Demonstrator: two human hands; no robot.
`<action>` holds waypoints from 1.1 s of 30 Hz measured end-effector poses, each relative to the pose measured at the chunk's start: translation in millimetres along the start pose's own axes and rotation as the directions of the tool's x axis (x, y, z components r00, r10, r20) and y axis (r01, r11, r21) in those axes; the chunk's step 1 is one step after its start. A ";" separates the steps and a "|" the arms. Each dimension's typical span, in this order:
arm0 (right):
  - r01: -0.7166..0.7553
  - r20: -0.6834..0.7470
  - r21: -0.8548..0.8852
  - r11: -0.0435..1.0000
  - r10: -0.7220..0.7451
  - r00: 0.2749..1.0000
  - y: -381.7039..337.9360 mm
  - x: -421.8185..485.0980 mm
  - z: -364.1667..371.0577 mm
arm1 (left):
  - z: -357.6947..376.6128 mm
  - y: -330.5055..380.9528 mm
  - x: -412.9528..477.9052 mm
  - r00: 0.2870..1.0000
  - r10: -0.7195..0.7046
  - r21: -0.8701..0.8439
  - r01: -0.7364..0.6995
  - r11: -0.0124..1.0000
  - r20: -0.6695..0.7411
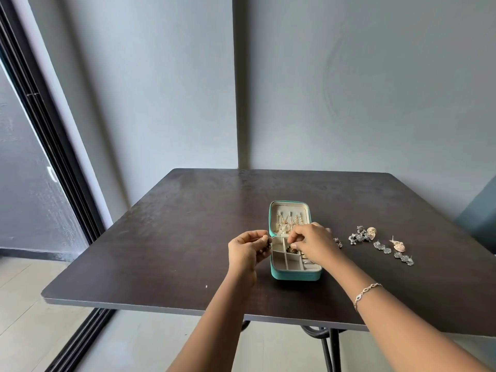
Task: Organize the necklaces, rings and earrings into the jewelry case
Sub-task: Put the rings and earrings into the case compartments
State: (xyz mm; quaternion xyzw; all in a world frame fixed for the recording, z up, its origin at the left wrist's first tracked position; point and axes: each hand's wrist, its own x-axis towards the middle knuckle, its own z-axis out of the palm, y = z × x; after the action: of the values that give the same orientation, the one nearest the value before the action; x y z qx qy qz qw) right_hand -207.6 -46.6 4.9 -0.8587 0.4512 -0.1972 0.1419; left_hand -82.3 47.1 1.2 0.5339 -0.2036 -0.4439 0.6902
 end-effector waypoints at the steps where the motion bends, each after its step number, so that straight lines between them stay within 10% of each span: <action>1: 0.001 0.007 -0.017 1.000 -0.001 1.000 -0.7 1.1 0.6 | 0.3 0.3 0.0 1.000 0.001 -0.001 -0.001 1.000 0.002; 11: 0.040 -0.012 -0.091 0.995 -0.041 0.999 -1.4 7.8 6.1 | 3.4 -1.7 2.5 0.997 0.073 0.083 -0.075 0.994 0.032; 18: 0.077 -0.062 0.351 0.933 -0.059 0.996 -15.3 1.0 -8.0 | 11.2 -6.2 6.0 0.991 0.120 0.084 -0.125 0.989 0.067; 26: 0.080 -0.016 0.420 0.904 -0.081 0.997 -20.4 -5.1 -9.5 | 18.2 -16.6 6.6 0.974 0.226 0.183 -0.226 0.957 0.023; 33: 0.052 -0.107 0.410 0.911 -0.008 0.994 -9.4 -4.1 -16.3 | 20.5 -27.1 3.0 0.879 0.464 0.546 -0.443 0.711 0.108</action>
State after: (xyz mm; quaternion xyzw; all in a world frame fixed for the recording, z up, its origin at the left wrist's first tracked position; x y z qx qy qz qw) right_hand -210.6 -39.0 22.4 -0.8050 0.3928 -0.3341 0.2933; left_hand -106.9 32.3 -17.2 0.6524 -0.4353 -0.1724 0.5960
